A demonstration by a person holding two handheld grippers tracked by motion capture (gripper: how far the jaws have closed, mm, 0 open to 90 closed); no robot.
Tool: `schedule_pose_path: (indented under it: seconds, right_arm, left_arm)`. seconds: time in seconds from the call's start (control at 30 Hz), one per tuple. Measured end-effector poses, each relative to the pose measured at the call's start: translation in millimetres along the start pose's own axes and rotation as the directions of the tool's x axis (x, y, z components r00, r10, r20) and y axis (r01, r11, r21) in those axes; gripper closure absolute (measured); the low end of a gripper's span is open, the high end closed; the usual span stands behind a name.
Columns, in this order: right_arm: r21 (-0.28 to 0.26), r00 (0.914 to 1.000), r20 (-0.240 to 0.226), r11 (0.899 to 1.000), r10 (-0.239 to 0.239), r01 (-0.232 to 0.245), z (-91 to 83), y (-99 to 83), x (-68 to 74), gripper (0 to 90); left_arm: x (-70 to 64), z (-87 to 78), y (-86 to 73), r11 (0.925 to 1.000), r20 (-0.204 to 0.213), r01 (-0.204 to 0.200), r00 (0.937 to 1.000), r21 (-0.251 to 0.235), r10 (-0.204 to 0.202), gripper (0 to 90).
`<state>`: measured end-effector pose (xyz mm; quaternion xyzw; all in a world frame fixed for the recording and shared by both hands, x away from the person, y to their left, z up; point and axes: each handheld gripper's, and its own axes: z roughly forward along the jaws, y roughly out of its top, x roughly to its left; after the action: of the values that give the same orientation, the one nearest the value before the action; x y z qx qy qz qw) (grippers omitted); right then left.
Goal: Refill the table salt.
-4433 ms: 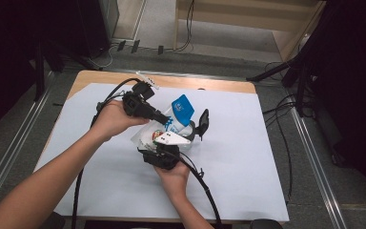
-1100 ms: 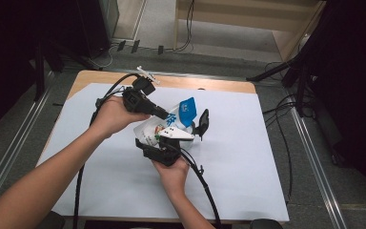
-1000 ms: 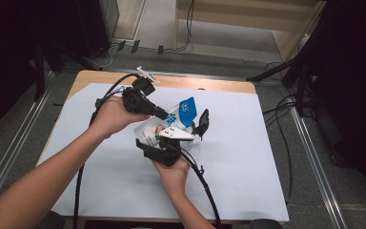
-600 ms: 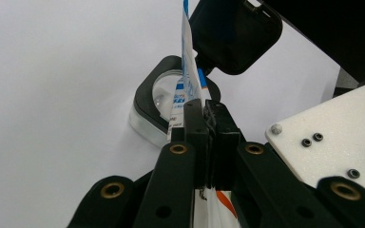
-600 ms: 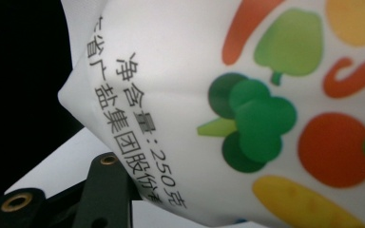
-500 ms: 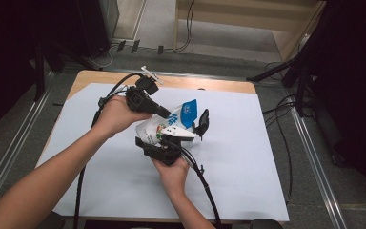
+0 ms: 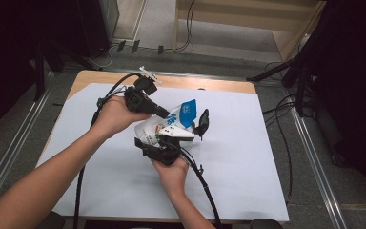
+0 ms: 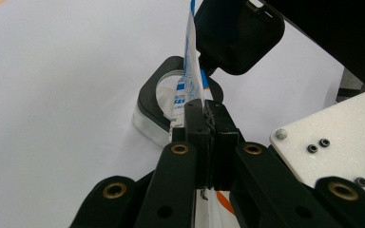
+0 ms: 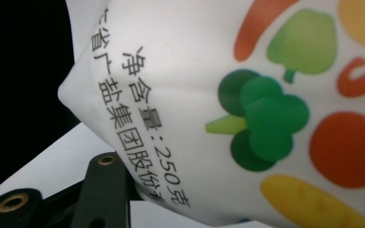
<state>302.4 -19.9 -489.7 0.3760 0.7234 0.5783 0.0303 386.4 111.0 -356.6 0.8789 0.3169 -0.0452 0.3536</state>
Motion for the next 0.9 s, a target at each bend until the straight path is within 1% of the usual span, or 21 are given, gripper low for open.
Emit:
schedule_pose_path:
  seconds: [0.17, 0.3, 0.5, 0.9]
  right_arm:
    - [-0.001, 1.0, -0.002, 1.0, -0.002, 0.002, 0.7, 1.2, 0.5, 51.7]
    - [0.006, 0.9998, 0.01, 1.0, -0.018, 0.018, 0.5, 1.0, 0.6, 51.8]
    - [0.015, 0.9997, 0.013, 1.0, -0.019, 0.018, 1.7, -0.1, 1.0, 51.8]
    - [0.004, 0.9998, 0.013, 1.0, -0.015, 0.015, 1.4, 1.5, 1.8, 51.8]
  left_arm:
    - [0.2, -1.3, -0.2, 1.0, 0.0, -0.003, 1.0, -0.007, 0.003, 90.0]
    - [0.0, -0.7, -1.6, 0.9999, 0.0, 0.002, 1.0, -0.013, -0.002, 90.0]
    - [1.1, -1.1, -2.6, 1.0, 0.002, 0.003, 1.0, -0.004, -0.003, 90.0]
    - [0.0, -2.0, -1.4, 0.9999, 0.002, 0.002, 1.0, -0.015, -0.001, 90.0]
